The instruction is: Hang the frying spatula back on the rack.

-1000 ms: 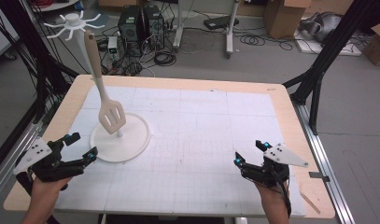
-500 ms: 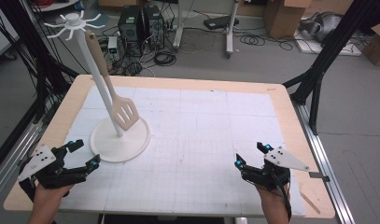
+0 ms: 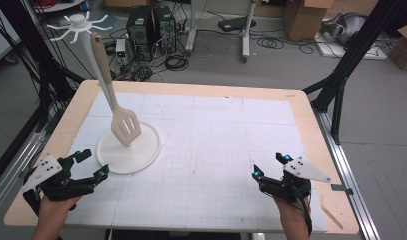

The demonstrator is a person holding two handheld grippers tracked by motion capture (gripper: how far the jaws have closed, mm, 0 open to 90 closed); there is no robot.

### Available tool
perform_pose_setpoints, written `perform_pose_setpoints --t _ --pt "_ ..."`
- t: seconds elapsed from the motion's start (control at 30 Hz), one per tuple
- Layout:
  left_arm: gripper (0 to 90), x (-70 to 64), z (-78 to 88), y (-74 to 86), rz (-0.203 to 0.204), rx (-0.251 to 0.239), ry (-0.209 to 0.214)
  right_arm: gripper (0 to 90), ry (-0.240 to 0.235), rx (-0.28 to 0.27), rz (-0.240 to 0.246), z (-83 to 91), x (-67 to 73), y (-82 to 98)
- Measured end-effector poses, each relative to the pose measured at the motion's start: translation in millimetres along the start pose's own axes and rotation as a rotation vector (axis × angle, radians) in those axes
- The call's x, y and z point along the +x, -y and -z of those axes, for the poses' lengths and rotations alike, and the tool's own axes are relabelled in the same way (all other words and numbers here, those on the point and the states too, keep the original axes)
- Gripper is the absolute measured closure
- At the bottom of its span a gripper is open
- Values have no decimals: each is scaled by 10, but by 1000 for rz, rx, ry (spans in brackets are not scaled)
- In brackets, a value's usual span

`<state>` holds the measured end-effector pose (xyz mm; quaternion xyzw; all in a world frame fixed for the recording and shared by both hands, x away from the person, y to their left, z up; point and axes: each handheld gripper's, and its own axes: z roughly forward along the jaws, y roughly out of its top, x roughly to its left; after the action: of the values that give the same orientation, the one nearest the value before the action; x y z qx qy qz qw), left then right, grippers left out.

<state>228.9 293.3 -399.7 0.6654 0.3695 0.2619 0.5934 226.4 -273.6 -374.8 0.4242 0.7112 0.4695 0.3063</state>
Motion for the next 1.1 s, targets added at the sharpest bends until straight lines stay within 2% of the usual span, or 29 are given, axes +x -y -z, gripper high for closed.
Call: perform_pose_setpoints --t 0.43,0.87,1.1 --pt "170 -4 -101 -1 11 8 -14 178 -10 6 -39 18 -85 72" --pt "174 5 -119 -4 11 4 -16 178 0 17 -28 55 -77 84" --pt "176 -7 -102 9 2 10 -14 178 -4 26 -8 28 -1 45"
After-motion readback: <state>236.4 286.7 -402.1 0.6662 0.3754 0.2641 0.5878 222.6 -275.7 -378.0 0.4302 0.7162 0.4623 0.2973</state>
